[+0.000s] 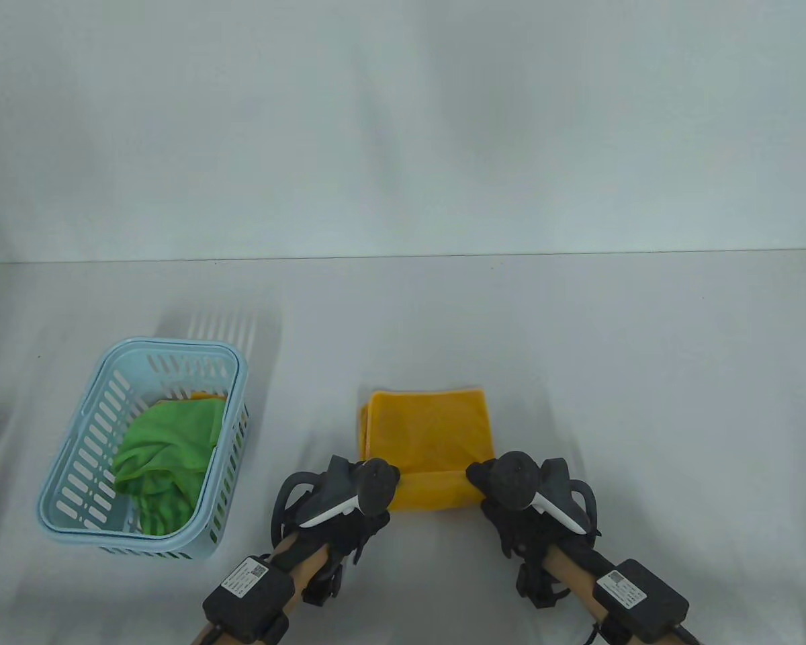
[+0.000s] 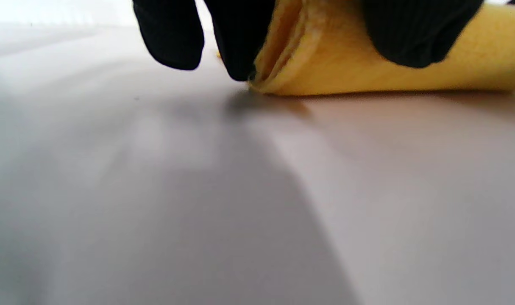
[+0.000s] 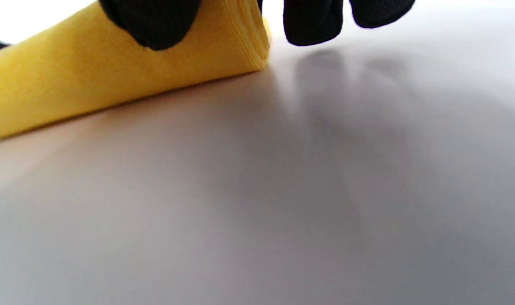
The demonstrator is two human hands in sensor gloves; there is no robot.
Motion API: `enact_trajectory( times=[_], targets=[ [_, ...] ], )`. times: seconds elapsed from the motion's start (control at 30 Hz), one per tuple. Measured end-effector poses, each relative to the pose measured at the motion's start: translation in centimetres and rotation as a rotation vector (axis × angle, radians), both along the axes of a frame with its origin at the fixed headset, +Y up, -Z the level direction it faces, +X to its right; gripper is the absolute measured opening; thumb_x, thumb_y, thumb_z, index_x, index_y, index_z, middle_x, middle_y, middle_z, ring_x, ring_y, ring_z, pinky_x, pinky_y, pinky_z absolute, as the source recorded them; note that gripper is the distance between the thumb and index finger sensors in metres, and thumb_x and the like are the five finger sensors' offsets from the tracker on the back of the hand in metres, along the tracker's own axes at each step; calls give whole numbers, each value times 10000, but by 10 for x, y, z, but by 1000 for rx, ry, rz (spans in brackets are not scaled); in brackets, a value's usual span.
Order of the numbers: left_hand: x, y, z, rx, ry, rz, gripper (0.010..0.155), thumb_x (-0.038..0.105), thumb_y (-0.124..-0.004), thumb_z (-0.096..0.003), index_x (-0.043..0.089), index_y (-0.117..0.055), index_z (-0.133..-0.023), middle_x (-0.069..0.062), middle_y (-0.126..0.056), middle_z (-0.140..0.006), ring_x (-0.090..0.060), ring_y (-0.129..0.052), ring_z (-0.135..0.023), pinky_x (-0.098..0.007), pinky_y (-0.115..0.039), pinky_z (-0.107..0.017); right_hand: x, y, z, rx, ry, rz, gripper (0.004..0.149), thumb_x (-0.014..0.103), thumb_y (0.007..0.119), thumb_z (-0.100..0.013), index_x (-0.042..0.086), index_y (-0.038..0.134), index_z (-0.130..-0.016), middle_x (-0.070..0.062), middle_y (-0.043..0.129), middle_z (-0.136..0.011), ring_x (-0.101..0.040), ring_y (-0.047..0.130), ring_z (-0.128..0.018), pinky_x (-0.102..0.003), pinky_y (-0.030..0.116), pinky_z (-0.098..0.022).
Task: Roll square towel into towel roll
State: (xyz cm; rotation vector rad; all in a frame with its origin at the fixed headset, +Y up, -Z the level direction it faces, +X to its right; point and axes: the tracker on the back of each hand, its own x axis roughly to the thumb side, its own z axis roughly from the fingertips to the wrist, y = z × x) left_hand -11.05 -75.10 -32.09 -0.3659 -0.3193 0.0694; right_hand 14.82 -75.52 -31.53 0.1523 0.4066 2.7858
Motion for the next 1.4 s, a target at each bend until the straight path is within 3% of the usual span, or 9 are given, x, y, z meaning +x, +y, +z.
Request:
enact_trajectory(
  times=[0.23,0.4,0.73,0.87,1.13,1.4],
  targets=[
    [-14,6,-6,-73,99,158,698,507,-738,-380,338,-564,-1034,65,-716,-1037,-208,-835,-917,-496,-688,-720,11,3,-3,-65,-99,-195,586,439,732,-369,395,577,-933,81,732,-967,-300,680,-936,-545,598,-672],
    [-22,9,-8,-92,163,222,694,542,-733,-370,301,-634,-1013,54,-855,-944,-205,-954,-803,-488,-744,-675,13,6,-4,-58,-134,-226,603,458,739,-358,356,588,-933,47,837,-870,-280,774,-860,-532,646,-641],
    [-24,4,-9,-137,212,214,660,559,-742,-355,257,-757,-941,82,-1011,-705,-173,-1065,-561,-465,-813,-596,17,2,-3,-81,-201,-210,607,511,765,-325,303,690,-890,26,987,-578,-239,934,-569,-500,740,-540],
    [-26,4,-9,-91,247,176,674,579,-731,-351,264,-744,-948,91,-999,-698,-172,-1050,-556,-465,-804,-600,19,2,-3,-61,-241,-186,627,527,761,-320,313,672,-902,27,961,-625,-251,909,-598,-508,719,-555],
    [-36,10,-10,-18,302,176,715,585,-726,-357,295,-658,-1007,60,-902,-889,-207,-985,-737,-493,-755,-652,33,7,-7,-34,-305,-218,633,507,760,-332,314,638,-922,10,884,-796,-289,850,-732,-537,678,-598],
    [-22,33,1,156,173,101,760,614,-758,-326,325,-634,-1018,46,-830,-971,-228,-929,-829,-505,-735,-671,20,30,4,79,-188,-225,663,511,768,-326,332,591,-940,15,774,-918,-310,749,-865,-559,622,-647]
  ],
)
